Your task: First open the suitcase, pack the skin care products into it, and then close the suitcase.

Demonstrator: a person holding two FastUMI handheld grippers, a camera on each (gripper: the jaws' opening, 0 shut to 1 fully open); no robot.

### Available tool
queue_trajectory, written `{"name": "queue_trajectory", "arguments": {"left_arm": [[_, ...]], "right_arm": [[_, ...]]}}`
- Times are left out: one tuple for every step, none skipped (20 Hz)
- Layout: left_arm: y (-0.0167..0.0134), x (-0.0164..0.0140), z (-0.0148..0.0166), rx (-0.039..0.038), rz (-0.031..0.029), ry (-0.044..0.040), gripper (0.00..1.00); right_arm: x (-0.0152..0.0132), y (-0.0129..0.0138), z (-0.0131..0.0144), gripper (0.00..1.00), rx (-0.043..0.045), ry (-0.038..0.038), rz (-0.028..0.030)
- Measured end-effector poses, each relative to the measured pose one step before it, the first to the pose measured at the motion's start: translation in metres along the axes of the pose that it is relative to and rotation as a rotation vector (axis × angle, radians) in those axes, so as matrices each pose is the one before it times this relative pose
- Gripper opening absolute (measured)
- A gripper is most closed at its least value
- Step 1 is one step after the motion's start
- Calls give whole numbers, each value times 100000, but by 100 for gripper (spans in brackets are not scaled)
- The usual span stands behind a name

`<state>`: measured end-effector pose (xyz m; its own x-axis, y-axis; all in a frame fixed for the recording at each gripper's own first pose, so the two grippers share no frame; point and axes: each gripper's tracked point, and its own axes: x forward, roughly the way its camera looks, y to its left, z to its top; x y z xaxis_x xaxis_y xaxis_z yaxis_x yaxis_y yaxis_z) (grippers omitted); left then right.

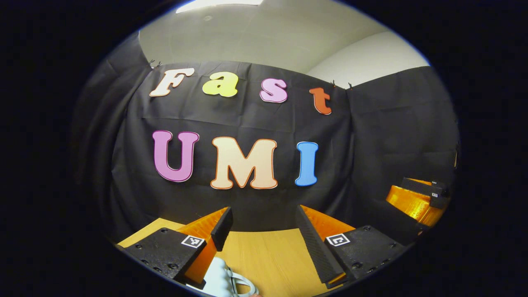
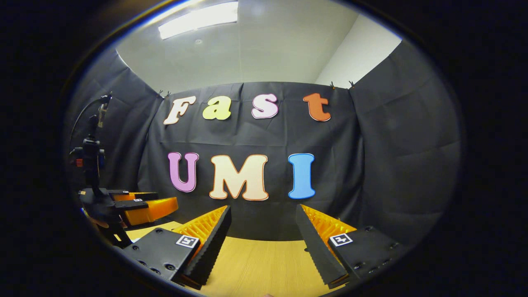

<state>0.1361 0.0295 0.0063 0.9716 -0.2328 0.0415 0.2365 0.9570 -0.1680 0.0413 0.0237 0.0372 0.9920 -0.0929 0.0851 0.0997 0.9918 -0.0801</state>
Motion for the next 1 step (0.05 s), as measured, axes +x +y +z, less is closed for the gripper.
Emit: {"name": "queue_trajectory", "arguments": {"left_arm": [[-344,133,195,503,-1165,-200,92]], "right_arm": [[-108,-82,218,98,531,-275,-447]]}}
